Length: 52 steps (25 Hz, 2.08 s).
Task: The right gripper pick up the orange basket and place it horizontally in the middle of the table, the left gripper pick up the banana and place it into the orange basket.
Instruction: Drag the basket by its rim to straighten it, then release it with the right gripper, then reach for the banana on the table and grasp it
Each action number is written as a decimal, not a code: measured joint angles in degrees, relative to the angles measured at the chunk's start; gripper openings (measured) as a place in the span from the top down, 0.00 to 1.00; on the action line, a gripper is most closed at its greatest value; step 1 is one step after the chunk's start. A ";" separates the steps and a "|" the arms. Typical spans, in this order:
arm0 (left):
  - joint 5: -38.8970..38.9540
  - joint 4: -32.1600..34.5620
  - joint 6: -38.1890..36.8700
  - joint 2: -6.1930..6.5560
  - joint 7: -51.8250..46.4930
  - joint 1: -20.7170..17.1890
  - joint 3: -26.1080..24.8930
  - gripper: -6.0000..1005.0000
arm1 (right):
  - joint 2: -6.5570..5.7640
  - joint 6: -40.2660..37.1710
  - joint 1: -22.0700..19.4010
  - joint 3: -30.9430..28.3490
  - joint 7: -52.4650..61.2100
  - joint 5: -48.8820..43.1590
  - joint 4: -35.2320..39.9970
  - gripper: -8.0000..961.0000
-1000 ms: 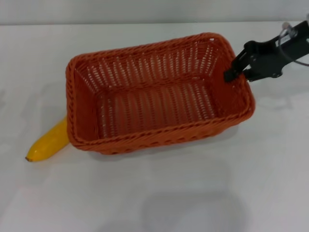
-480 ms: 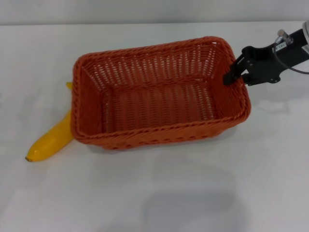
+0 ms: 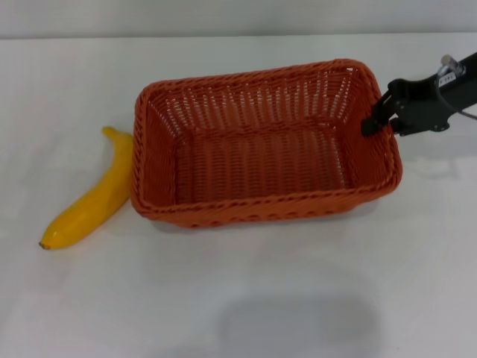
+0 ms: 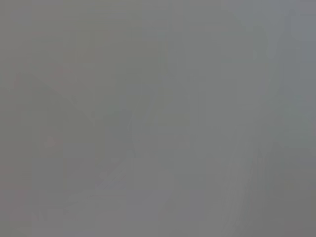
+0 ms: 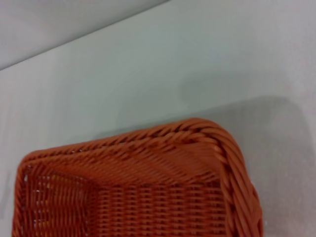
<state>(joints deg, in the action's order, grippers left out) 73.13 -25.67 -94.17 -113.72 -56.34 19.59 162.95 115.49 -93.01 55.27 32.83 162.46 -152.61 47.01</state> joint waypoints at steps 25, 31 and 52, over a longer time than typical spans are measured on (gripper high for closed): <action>0.00 0.00 0.07 -0.28 0.00 -0.30 0.00 0.20 | -0.75 -2.18 -7.94 7.99 -0.39 14.43 2.57 0.59; 0.00 0.00 0.04 -0.19 -0.43 -0.67 0.00 0.20 | -1.33 -2.21 -9.36 7.92 -0.74 14.57 4.11 0.36; -25.05 -18.60 -10.48 4.17 -41.49 7.11 0.10 0.21 | -2.28 7.08 -31.09 -3.91 -62.02 46.31 13.01 0.10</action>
<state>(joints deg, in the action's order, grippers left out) 48.07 -44.27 -104.65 -109.56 -97.83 26.70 163.05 113.21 -85.93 24.18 28.92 100.44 -106.29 60.02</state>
